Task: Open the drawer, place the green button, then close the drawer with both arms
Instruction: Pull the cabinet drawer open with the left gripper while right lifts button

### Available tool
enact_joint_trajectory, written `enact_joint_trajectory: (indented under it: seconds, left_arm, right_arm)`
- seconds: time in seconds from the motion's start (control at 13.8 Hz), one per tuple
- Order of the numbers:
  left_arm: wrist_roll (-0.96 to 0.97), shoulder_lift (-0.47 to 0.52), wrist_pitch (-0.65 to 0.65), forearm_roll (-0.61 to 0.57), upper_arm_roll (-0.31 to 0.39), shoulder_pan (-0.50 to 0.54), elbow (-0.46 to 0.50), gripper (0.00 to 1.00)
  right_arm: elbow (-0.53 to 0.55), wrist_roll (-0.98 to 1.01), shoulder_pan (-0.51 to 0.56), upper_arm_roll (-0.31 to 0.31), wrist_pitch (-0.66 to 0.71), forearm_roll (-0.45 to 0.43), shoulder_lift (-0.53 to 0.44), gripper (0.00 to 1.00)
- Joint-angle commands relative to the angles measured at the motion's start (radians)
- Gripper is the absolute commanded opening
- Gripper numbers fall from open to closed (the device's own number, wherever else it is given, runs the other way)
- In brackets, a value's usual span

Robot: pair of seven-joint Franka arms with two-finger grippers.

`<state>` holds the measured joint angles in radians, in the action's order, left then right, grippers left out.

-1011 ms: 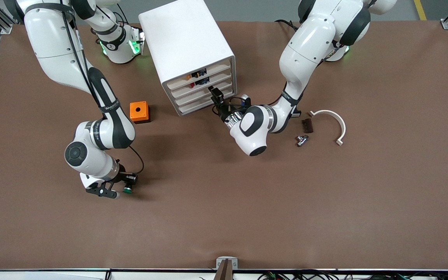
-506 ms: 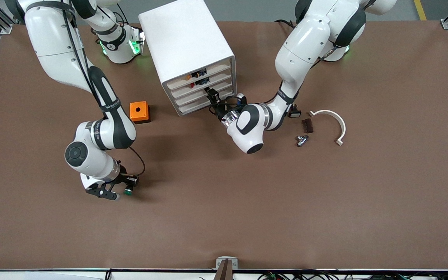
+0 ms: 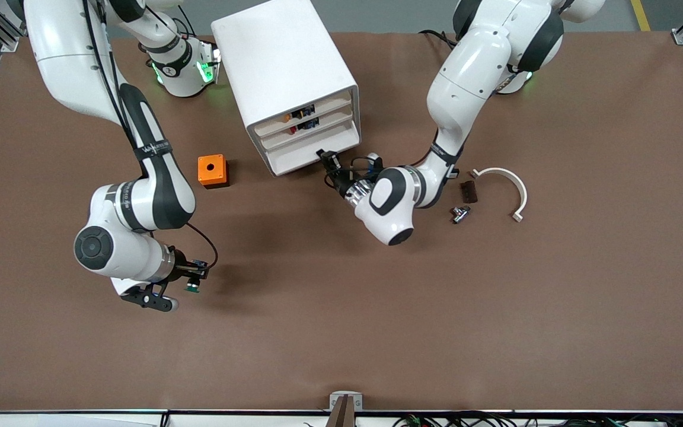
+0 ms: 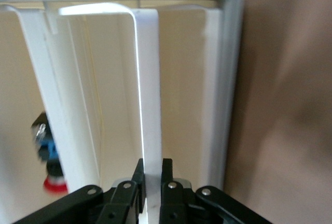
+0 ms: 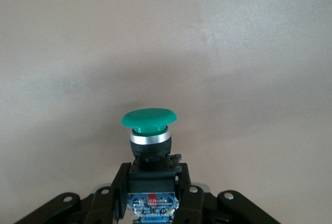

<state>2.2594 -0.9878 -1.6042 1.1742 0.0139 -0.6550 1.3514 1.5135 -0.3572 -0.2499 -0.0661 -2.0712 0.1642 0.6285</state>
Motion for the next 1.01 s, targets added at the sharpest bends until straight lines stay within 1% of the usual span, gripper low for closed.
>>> enact_joint_trajectory:
  seconds: [0.0, 0.07, 0.22, 0.29, 0.36, 0.43, 0.51, 0.58, 0.65, 0.72, 0.87, 0.94]
  left_arm:
    - [-0.052, -0.002, 0.004, 0.007, 0.061, 0.012, -0.060, 0.01]
    - [-0.058, -0.003, 0.004, 0.007, 0.086, 0.020, -0.077, 0.01]
    - [-0.088, -0.005, 0.001, 0.007, 0.093, 0.046, -0.092, 0.02]
    - [-0.130, -0.005, -0.002, 0.008, 0.092, 0.061, -0.092, 0.06]
    - [-0.158, -0.006, -0.002, 0.008, 0.092, 0.067, -0.092, 0.15]
    - [-0.181, -0.005, -0.002, 0.007, 0.093, 0.069, -0.089, 0.31]
    - [-0.187, -0.003, -0.002, 0.007, 0.093, 0.071, -0.089, 0.65]
    - [-0.187, -0.002, 0.001, 0.005, 0.093, 0.075, -0.087, 0.95]
    - [-0.196, 0.001, 0.006, -0.028, 0.098, 0.078, -0.086, 0.99]
    - [-0.214, 0.012, 0.007, -0.086, 0.098, 0.081, -0.089, 0.99]
    - [-0.256, 0.046, 0.007, -0.149, 0.098, 0.090, -0.089, 0.99]
    - [-0.259, 0.063, 0.007, -0.169, 0.103, 0.112, -0.090, 0.99]
  right_arm:
    - [0.005, -0.051, -0.026, -0.011, 0.083, -0.026, -0.064, 0.00]
    - [0.005, -0.084, -0.029, -0.009, 0.100, -0.026, -0.079, 0.00]
    - [0.007, -0.173, -0.057, -0.008, 0.152, -0.025, -0.102, 0.00]
    - [0.008, -0.234, -0.081, -0.008, 0.169, -0.025, -0.110, 0.01]
    - [0.010, -0.309, -0.103, -0.008, 0.175, -0.025, -0.113, 0.02]
    - [0.010, -0.404, -0.133, -0.006, 0.180, -0.025, -0.115, 0.02]
    - [0.011, -0.510, -0.167, -0.004, 0.180, -0.023, -0.113, 0.02]
    - [0.013, -0.601, -0.196, -0.004, 0.178, -0.022, -0.113, 0.02]
    - [0.013, -0.693, -0.236, -0.004, 0.178, -0.022, -0.113, 0.02]
    - [0.013, -0.774, -0.270, -0.004, 0.178, -0.020, -0.113, 0.02]
    - [0.020, -0.934, -0.328, -0.003, 0.171, -0.011, -0.113, 0.02]
    - [0.027, -1.015, -0.363, -0.003, 0.165, -0.011, -0.113, 0.02]
